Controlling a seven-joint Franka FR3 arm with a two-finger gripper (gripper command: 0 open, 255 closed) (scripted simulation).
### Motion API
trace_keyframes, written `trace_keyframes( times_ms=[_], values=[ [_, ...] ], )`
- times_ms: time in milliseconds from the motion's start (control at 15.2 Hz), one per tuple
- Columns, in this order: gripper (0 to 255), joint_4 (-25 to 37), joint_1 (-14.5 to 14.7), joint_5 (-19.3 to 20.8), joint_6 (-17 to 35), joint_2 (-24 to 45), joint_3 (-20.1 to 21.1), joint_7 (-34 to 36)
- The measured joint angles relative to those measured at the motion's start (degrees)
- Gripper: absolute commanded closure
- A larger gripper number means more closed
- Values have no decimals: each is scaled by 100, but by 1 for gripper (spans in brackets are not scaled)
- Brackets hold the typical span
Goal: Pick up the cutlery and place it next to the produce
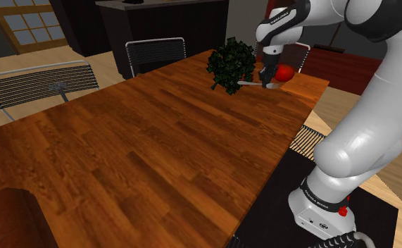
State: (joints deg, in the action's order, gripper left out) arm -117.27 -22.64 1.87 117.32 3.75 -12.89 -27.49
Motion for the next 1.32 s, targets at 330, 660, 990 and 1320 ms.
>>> trace_keyframes(
  times_ms=[330,660,990,1320],
  values=[
    [255,-204,-5,-41,371,163,8,-16],
    [255,-363,-19,-73,592,288,7,-43],
    [255,-436,-18,-101,757,385,22,-42],
    [0,-432,-25,-100,832,428,18,-32]
  ],
)
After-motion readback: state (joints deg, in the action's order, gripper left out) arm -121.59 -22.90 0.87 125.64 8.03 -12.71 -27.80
